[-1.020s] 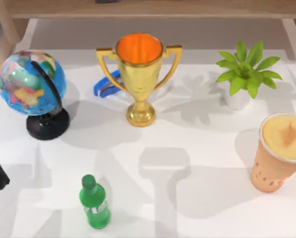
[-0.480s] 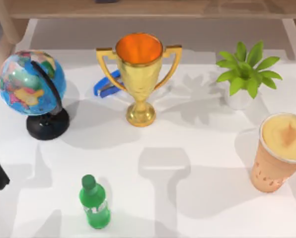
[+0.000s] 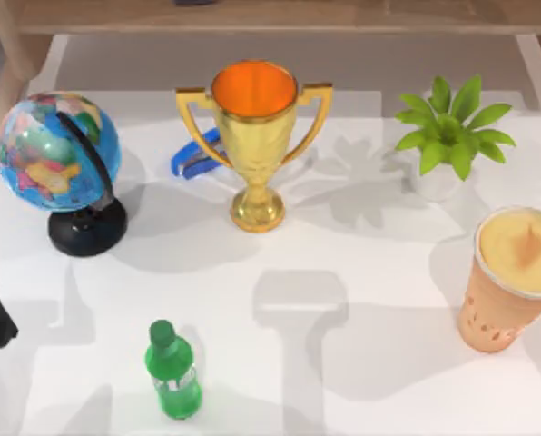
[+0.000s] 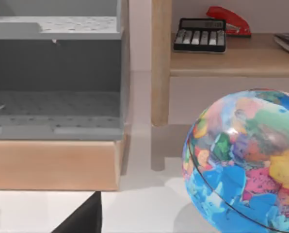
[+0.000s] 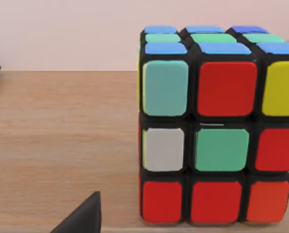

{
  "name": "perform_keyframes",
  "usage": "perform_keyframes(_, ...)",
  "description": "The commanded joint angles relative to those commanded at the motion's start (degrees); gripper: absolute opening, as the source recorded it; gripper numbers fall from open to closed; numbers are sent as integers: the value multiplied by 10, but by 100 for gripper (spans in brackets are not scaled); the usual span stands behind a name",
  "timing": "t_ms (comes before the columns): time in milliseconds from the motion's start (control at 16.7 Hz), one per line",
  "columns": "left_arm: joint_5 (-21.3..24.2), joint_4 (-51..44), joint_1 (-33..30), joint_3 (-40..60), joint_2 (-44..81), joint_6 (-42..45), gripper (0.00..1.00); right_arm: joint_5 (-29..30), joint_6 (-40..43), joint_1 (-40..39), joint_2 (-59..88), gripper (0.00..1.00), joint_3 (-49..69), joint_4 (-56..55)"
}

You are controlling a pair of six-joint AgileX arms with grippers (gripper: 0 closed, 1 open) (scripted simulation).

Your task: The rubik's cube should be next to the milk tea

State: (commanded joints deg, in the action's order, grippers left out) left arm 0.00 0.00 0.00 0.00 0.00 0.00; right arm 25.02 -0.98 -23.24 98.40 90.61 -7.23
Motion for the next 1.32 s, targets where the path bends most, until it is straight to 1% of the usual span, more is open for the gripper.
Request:
perform_keyframes(180,0,0,0,0,0,0,100,-5,0,3,20,100,24,4)
perform_keyframes(600,0,0,0,0,0,0,100,-29,1,29,124,100,159,32)
perform_keyframes(900,0,0,0,0,0,0,100,-31,1,31,131,100,167,34)
perform_keyframes(1320,0,0,0,0,0,0,100,-31,1,31,131,47,167,34)
